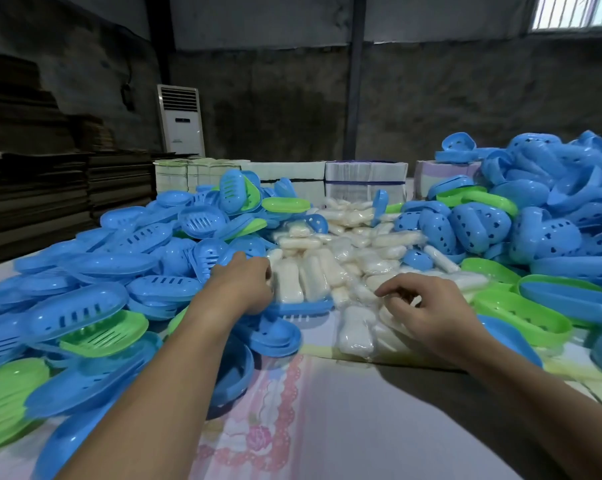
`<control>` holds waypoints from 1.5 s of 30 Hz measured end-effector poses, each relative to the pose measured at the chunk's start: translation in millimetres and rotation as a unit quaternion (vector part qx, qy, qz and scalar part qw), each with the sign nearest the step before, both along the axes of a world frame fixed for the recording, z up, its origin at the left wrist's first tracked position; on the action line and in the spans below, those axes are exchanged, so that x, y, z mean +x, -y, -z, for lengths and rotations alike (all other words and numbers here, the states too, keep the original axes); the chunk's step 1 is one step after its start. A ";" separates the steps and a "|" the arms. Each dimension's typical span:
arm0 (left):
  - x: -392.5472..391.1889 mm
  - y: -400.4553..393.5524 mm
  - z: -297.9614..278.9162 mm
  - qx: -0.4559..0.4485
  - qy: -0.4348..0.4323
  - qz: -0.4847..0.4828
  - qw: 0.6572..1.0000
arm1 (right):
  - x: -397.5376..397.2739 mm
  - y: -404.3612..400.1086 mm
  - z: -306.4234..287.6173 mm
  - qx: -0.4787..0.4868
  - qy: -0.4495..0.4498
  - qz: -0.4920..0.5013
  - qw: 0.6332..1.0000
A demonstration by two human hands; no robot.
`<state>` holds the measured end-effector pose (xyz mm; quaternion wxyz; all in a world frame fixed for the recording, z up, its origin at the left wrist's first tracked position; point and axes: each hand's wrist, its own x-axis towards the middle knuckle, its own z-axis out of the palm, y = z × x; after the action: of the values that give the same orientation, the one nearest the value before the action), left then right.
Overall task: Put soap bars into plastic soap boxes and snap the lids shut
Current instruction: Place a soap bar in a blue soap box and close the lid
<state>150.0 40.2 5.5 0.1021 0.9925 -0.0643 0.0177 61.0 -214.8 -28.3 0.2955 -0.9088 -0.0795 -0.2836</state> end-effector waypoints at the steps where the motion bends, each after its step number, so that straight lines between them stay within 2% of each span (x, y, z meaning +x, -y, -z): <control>1: -1.7 1.4 -1.0 -0.018 0.022 0.000 1.000 | -0.1 0.1 -0.2 -0.001 0.003 0.001 1.000; 4: -7.7 8.2 -4.6 -0.114 0.119 0.011 0.986 | 0.1 0.7 -0.7 0.002 0.003 0.008 1.000; 6: -13.9 17.7 -7.3 -0.245 0.165 0.052 0.954 | -0.3 0.9 -0.5 0.002 -0.005 0.012 1.000; 7: -17.9 24.5 -9.1 -0.337 0.162 0.073 0.924 | -1.1 0.9 -1.1 0.002 -0.010 0.012 1.000; 9: -25.8 41.8 -10.0 -0.521 0.117 0.086 0.841 | -3.6 0.1 -3.4 -0.014 -0.019 0.010 1.000; 11: -33.6 59.2 -7.8 -0.638 0.055 0.062 0.766 | -6.0 -2.5 -6.3 -0.052 -0.034 -0.002 0.998; 12: -36.3 66.5 -6.3 -0.694 0.012 0.047 0.718 | -7.1 -4.5 -7.2 -0.070 -0.043 -0.014 0.997; 14: -42.9 76.6 -5.7 -0.796 -0.083 0.028 0.599 | -8.3 -7.8 -7.1 -0.089 -0.060 -0.041 0.993; 15: -46.2 79.7 -5.6 -0.826 -0.115 0.023 0.552 | -8.4 -9.1 -6.3 -0.092 -0.068 -0.053 0.992; 17: -49.5 82.2 -6.2 -0.856 -0.158 0.009 0.492 | -7.5 -12.0 -4.7 -0.106 -0.079 -0.069 0.989; 21: -49.8 81.1 -5.2 -0.881 -0.225 -0.033 0.416 | -5.1 -20.6 2.4 -0.206 -0.116 -0.054 0.970; 22: -49.3 80.4 -5.0 -0.880 -0.234 -0.036 0.412 | -5.5 -23.3 4.8 -0.241 -0.127 -0.045 0.961; 26: -49.9 77.4 -4.0 -0.864 -0.237 -0.022 0.444 | -9.1 -31.8 9.9 -0.297 -0.160 -0.005 0.941; 27: -50.5 77.5 -4.1 -0.864 -0.232 -0.024 0.445 | -9.3 -32.8 10.4 -0.296 -0.174 0.007 0.939; 31: -52.6 78.9 -5.0 -0.884 -0.215 -0.018 0.414 | -10.9 -35.0 8.0 -0.249 -0.202 0.027 0.947; 36: -52.6 82.1 -3.6 -0.870 -0.206 0.012 0.448 | -16.2 -25.4 -3.6 -0.209 -0.203 0.017 0.956; 41: -50.3 85.1 0.9 -0.852 -0.181 0.030 0.490 | -18.0 -11.4 -14.0 -0.075 -0.198 0.004 0.977; 45: -50.3 85.4 3.5 -0.845 -0.170 0.035 0.505 | -14.2 2.6 -20.8 0.122 -0.135 0.040 0.983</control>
<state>99.7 -45.2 2.0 0.9022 0.4157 -0.0353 -0.1095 46.8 -217.4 -7.5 0.4002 -0.8985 0.0330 -0.1775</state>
